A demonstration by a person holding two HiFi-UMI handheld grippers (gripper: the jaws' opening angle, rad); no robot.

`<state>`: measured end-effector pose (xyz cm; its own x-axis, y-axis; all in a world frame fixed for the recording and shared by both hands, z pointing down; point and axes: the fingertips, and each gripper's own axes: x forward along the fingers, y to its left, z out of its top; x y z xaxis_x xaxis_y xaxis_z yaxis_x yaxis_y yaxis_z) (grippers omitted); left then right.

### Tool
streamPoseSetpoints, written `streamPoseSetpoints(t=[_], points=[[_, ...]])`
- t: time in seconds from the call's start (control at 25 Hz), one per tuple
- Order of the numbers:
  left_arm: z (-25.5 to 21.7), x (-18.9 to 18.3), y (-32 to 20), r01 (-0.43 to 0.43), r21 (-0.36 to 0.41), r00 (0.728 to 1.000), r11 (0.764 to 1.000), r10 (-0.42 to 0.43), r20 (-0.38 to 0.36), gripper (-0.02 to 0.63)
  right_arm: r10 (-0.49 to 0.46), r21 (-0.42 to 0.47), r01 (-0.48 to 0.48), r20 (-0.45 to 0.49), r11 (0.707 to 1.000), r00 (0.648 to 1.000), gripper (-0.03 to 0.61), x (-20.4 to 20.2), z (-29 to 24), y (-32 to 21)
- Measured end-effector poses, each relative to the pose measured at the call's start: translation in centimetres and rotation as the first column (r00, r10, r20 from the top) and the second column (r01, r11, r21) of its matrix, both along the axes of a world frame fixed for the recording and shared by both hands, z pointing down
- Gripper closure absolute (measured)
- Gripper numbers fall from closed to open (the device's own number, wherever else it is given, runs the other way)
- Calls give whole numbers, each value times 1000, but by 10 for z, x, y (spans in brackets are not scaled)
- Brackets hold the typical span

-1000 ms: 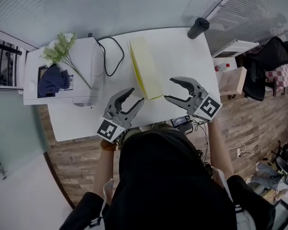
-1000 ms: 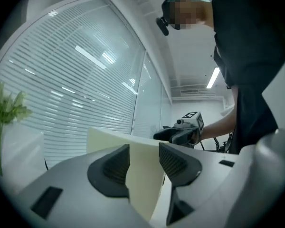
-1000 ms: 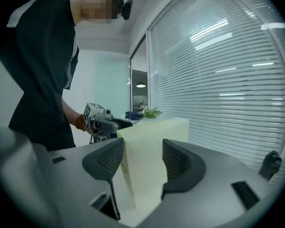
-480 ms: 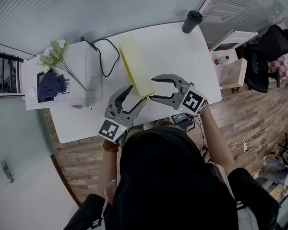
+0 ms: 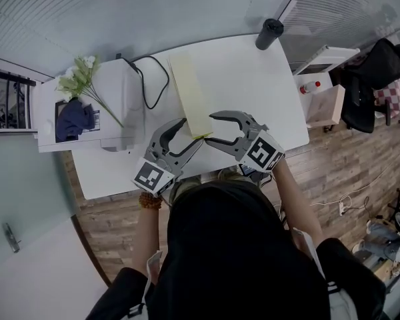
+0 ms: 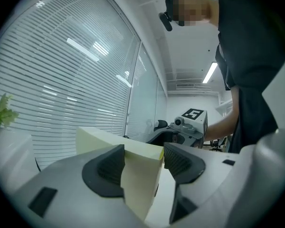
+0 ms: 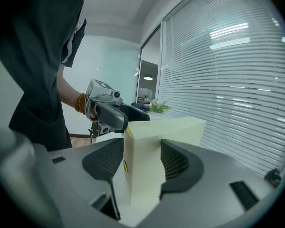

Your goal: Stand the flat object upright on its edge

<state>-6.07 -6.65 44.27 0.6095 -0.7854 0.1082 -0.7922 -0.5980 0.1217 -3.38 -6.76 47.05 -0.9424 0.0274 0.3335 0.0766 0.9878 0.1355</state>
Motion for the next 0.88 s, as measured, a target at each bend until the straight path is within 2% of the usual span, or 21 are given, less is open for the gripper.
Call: streamPoseSetpoints(t=[0.36, 0.6, 0.72, 0.88], points=[[-3, -11, 12, -37, 13, 999, 999, 37, -22, 359, 64, 24, -65, 19, 998, 998, 344, 2, 1, 2], [24, -12, 20, -55, -44, 996, 998, 58, 66, 359, 39, 28, -39, -6, 999, 999, 344, 5, 7, 4], [25, -9, 10, -56, -28, 996, 998, 57, 65, 359, 44, 32, -44, -3, 999, 999, 344, -3, 10, 4], [25, -13, 0, -49, -24, 998, 999, 50, 50, 359, 86, 53, -83, -54, 995, 995, 344, -6, 16, -6]])
